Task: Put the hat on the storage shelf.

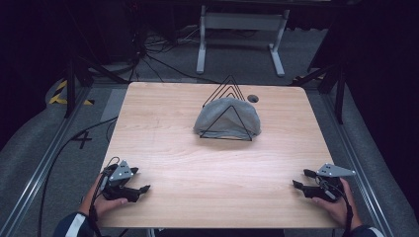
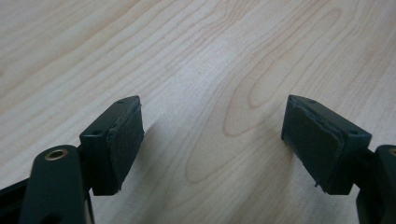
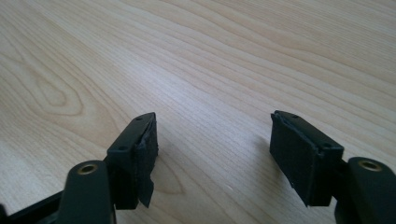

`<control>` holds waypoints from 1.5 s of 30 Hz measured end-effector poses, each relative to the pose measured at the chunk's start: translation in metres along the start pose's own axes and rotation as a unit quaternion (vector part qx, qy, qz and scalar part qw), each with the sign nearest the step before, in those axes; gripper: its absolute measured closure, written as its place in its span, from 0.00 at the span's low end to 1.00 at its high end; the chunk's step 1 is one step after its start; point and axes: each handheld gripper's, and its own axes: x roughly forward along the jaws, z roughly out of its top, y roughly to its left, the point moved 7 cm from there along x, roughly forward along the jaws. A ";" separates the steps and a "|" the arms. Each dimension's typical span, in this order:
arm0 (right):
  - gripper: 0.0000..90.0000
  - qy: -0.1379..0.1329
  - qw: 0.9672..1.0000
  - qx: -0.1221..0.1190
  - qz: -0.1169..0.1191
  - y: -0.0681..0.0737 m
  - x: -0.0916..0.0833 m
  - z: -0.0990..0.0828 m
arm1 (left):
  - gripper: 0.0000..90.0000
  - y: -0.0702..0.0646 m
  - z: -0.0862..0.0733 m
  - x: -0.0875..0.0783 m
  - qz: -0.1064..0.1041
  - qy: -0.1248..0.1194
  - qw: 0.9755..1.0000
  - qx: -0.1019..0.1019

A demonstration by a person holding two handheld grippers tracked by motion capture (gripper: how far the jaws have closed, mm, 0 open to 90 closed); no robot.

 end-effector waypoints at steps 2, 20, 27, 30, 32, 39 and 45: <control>0.34 0.000 1.000 0.004 -0.003 0.000 0.000 -0.001 | 0.23 0.000 0.000 0.000 0.001 0.000 1.000 -0.005; 0.28 0.005 1.000 0.006 -0.015 -0.001 0.000 -0.001 | 0.17 0.002 -0.001 0.000 0.016 0.007 1.000 -0.013; 0.28 0.006 1.000 0.008 -0.015 -0.002 0.000 -0.001 | 0.17 0.002 -0.001 0.000 0.017 0.008 1.000 -0.012; 0.28 0.006 1.000 0.008 -0.015 -0.002 0.000 -0.001 | 0.17 0.002 -0.001 0.000 0.017 0.008 1.000 -0.013; 0.28 0.006 1.000 0.009 -0.015 -0.002 0.000 -0.001 | 0.17 0.002 -0.001 0.000 0.017 0.008 1.000 -0.013; 0.28 0.006 1.000 0.010 -0.015 -0.002 0.000 -0.001 | 0.17 0.002 -0.001 0.000 0.018 0.006 1.000 -0.014; 0.29 0.005 1.000 0.010 -0.015 -0.002 0.000 -0.001 | 0.17 0.002 -0.001 0.000 0.017 0.008 1.000 -0.013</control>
